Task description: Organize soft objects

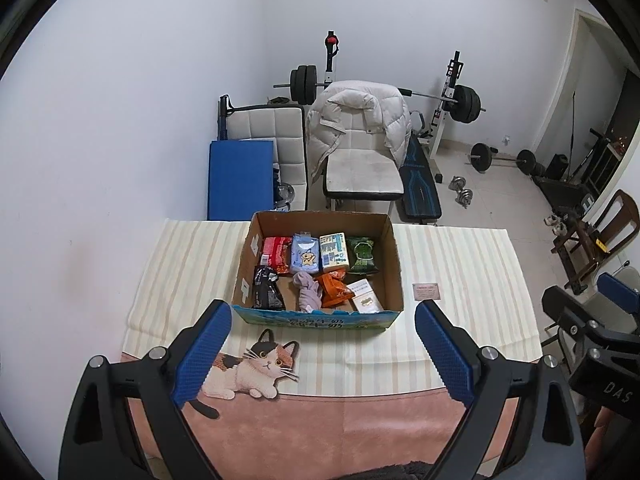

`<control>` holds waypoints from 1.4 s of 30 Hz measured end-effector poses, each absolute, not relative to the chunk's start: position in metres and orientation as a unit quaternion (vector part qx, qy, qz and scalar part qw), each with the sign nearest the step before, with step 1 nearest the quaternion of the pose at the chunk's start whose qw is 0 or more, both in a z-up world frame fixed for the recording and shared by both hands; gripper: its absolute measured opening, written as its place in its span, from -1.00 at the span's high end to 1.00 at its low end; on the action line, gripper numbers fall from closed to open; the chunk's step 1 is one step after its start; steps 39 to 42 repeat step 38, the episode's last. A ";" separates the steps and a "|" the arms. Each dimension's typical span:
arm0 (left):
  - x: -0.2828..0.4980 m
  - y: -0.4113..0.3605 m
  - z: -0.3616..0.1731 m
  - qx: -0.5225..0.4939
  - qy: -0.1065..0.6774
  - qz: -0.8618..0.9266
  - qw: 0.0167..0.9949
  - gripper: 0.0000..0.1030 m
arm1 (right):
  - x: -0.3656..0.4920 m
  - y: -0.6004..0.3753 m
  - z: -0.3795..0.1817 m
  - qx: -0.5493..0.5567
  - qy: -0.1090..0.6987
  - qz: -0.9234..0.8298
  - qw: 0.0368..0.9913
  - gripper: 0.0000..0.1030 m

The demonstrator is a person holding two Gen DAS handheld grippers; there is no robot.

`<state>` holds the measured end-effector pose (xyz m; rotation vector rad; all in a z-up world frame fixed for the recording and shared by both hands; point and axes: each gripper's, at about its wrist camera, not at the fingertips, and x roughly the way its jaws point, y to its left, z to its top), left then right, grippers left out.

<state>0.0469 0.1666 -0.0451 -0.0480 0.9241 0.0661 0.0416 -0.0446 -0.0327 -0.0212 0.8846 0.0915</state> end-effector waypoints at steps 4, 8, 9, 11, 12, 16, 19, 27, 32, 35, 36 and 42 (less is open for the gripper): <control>0.043 0.164 -0.044 -0.023 0.441 0.037 0.896 -1.00 | 0.042 -0.044 -0.034 -0.013 0.427 0.043 0.903 -1.00; 0.043 0.165 -0.046 -0.024 0.440 0.039 0.897 -1.00 | 0.042 -0.044 -0.035 -0.015 0.426 0.041 0.903 -1.00; 0.044 0.165 -0.047 -0.025 0.440 0.040 0.897 -1.00 | 0.042 -0.045 -0.035 -0.016 0.427 0.041 0.903 -1.00; 0.043 0.164 -0.047 -0.026 0.439 0.042 0.897 -1.00 | 0.042 -0.047 -0.035 -0.017 0.427 0.039 0.903 -1.00; 0.042 0.164 -0.046 -0.026 0.438 0.043 0.898 -1.00 | 0.042 -0.048 -0.035 -0.018 0.428 0.039 0.903 -1.00; 0.040 0.162 -0.046 -0.027 0.436 0.047 0.898 -1.00 | 0.042 -0.050 -0.034 -0.018 0.427 0.038 0.903 -1.00; 0.040 0.162 -0.047 -0.030 0.436 0.050 0.898 -1.00 | 0.042 -0.050 -0.035 -0.020 0.426 0.039 0.904 -1.00; 0.039 0.162 -0.046 -0.030 0.437 0.053 0.897 -1.00 | 0.042 -0.053 -0.034 -0.021 0.425 0.038 0.904 -1.00; 0.038 0.162 -0.047 -0.030 0.437 0.056 0.897 -1.00 | 0.041 -0.054 -0.033 -0.021 0.425 0.037 0.904 -1.00; 0.039 0.163 -0.047 -0.030 0.437 0.055 0.897 -1.00 | 0.041 -0.054 -0.033 -0.021 0.425 0.036 0.904 -1.00; 0.039 0.163 -0.047 -0.030 0.437 0.056 0.897 -1.00 | 0.041 -0.054 -0.033 -0.021 0.425 0.035 0.904 -1.00; 0.039 0.163 -0.047 -0.029 0.437 0.055 0.897 -1.00 | 0.041 -0.054 -0.033 -0.020 0.425 0.035 0.904 -1.00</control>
